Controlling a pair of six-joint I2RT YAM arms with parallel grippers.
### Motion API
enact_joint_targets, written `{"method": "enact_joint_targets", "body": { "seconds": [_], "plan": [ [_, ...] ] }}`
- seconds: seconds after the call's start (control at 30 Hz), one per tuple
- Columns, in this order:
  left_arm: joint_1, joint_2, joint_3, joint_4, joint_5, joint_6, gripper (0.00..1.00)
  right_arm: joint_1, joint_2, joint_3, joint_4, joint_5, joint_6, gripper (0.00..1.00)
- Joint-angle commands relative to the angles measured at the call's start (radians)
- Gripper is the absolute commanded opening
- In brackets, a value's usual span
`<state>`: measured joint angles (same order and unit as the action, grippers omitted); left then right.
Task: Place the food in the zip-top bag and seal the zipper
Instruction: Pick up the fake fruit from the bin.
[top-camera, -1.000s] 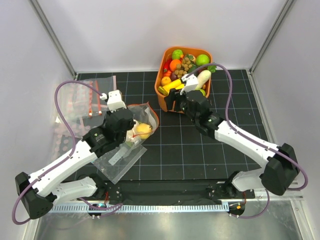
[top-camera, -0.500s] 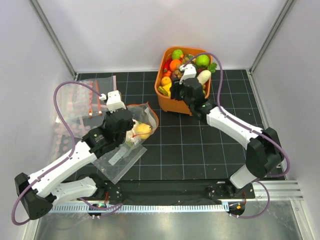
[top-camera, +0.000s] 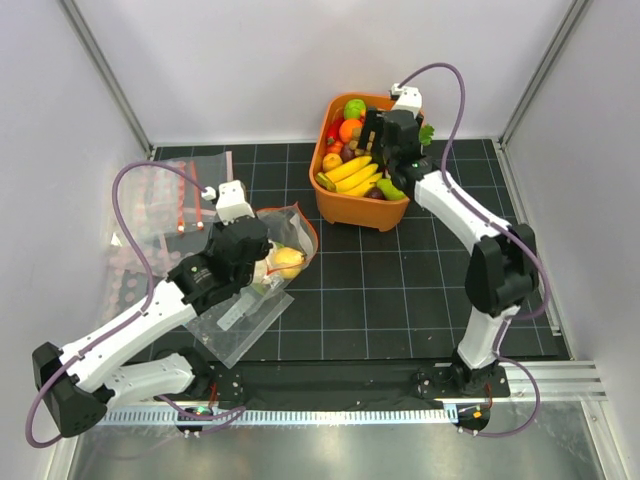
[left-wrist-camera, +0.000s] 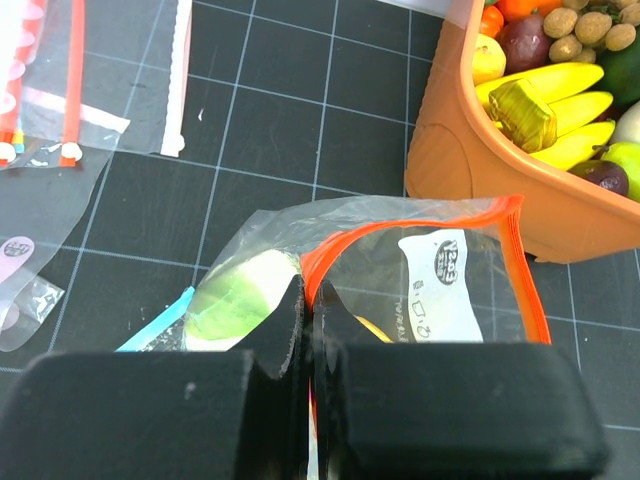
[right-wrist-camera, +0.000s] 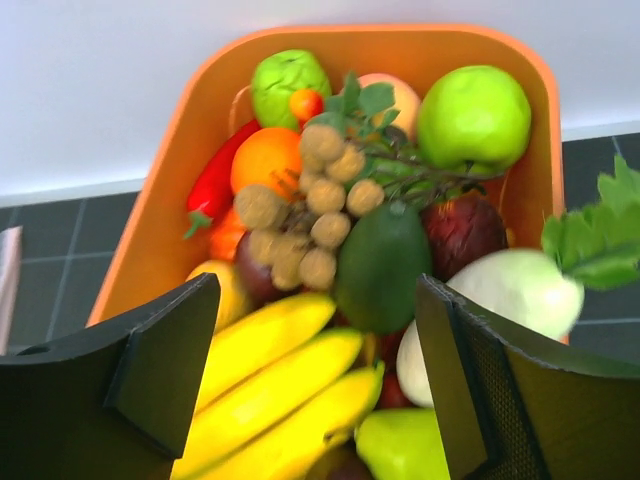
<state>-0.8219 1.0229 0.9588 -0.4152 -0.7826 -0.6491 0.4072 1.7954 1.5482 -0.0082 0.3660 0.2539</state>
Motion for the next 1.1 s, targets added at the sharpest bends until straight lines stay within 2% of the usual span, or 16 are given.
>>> {"method": "enact_joint_targets", "body": {
  "seconds": [0.0,0.17,0.27,0.37,0.43,0.53,0.73,1.07],
  "plan": [
    [0.003,0.006,0.000,0.053,-0.010,-0.011,0.01,-0.022,0.094,0.140,-0.081,0.092,0.002,0.87],
    [0.003,0.008,0.000,0.056,-0.003,-0.011,0.00,-0.068,0.206,0.199,-0.072,0.077,0.039,0.85],
    [0.003,0.003,0.000,0.058,0.006,-0.012,0.00,-0.080,0.249,0.227,-0.090,0.054,0.036,0.77],
    [0.001,0.005,0.000,0.058,0.014,-0.012,0.00,-0.079,0.249,0.204,-0.084,0.024,0.036,0.59],
    [0.001,0.008,0.001,0.059,0.022,-0.012,0.00,-0.080,0.217,0.155,-0.050,-0.007,0.047,0.41],
    [0.001,0.011,0.001,0.059,0.025,-0.011,0.00,-0.080,0.142,0.109,-0.013,-0.050,0.068,0.28],
    [0.003,0.016,0.005,0.058,0.039,-0.011,0.00,-0.076,-0.022,0.012,0.002,-0.165,0.137,0.20],
    [0.003,0.034,0.017,0.059,0.059,-0.004,0.00,-0.067,-0.335,-0.299,0.152,-0.338,0.274,0.15]
  ]
}}
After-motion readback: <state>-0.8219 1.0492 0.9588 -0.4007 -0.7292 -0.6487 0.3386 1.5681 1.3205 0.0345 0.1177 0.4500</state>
